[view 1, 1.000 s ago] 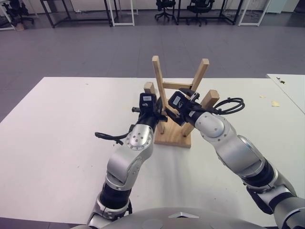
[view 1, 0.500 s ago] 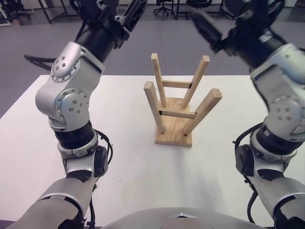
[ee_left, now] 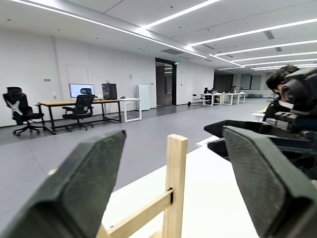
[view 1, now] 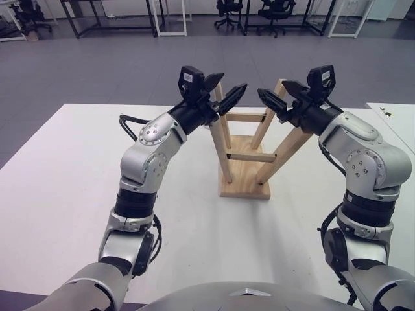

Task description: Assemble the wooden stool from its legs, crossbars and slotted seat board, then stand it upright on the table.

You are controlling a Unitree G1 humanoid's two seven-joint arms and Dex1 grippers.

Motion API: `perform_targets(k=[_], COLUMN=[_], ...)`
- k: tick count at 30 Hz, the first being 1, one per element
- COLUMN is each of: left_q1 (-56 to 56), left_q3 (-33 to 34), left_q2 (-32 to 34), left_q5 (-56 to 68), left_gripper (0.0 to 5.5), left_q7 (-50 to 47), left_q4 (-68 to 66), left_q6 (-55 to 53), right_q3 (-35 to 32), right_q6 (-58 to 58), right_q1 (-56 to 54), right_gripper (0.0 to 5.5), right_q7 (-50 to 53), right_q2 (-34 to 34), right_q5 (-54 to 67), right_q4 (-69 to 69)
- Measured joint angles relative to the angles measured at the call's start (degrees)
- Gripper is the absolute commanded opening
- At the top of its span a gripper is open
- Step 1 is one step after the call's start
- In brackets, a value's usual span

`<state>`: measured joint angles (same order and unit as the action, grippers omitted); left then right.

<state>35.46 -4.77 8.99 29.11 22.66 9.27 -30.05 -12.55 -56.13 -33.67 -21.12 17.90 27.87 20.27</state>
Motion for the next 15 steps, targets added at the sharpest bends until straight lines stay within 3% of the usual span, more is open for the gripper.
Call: perform_targets(k=[5, 10, 12, 15], left_q1=[12.5, 28.3, 25.5, 8.9], left_q3=[6.8, 14.0, 13.0, 8.3], left_q2=[2.9, 6.9, 4.4, -0.7], left_q5=[0.0, 4.1, 5.4, 6.1], left_gripper=[3.61, 3.61, 3.61, 3.61], left_q7=[-1.2, -2.2, -4.1, -7.8], left_q4=[-7.8, -5.6, -1.7, 2.6], left_q6=[-2.2, -3.5, -6.2, -9.7], right_q3=[-2.8, -8.3, -8.7, -7.1], right_q6=[1.4, 1.2, -0.5, -1.6], right_q1=[-8.9, -20.0, -15.9, 1.2], right_gripper=[4.18, 4.18, 4.18, 4.18], right_q7=[0.9, 0.4, -0.3, -1.8], right_q2=[0.0, 6.2, 6.8, 5.8], right_q5=[3.1, 8.2, 10.1, 10.8], right_q4=[-1.8, -3.9, -2.6, -1.9])
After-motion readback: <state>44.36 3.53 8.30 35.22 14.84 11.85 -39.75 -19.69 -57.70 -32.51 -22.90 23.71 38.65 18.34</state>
